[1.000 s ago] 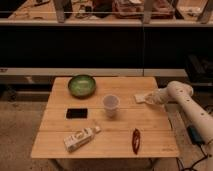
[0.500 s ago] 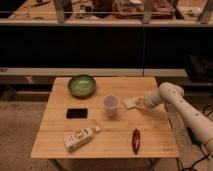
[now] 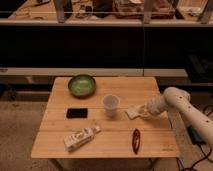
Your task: Wipe the white sponge on the table
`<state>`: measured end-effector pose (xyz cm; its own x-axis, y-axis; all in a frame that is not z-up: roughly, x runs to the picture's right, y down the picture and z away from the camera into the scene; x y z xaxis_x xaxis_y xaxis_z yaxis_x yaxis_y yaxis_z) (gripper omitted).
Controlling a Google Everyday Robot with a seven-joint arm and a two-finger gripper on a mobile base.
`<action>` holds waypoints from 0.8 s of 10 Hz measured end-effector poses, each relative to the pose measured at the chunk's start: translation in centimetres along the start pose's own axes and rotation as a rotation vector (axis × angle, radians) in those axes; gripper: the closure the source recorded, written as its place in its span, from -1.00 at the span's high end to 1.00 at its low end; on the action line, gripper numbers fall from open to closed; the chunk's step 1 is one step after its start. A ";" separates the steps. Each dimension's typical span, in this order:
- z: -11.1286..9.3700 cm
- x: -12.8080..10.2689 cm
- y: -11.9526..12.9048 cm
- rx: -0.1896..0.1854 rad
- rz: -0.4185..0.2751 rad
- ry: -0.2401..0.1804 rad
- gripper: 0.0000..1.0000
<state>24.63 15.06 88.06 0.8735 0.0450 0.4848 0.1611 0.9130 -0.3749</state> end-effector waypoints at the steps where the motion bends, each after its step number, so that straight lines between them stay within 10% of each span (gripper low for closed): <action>1: -0.8 0.9 0.5 0.008 0.017 0.019 -1.00; 8: -3.6 10.5 -2.8 0.142 0.198 0.162 -1.00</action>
<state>35.03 11.55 91.32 0.9453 0.1728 0.2766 -0.0754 0.9410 -0.3300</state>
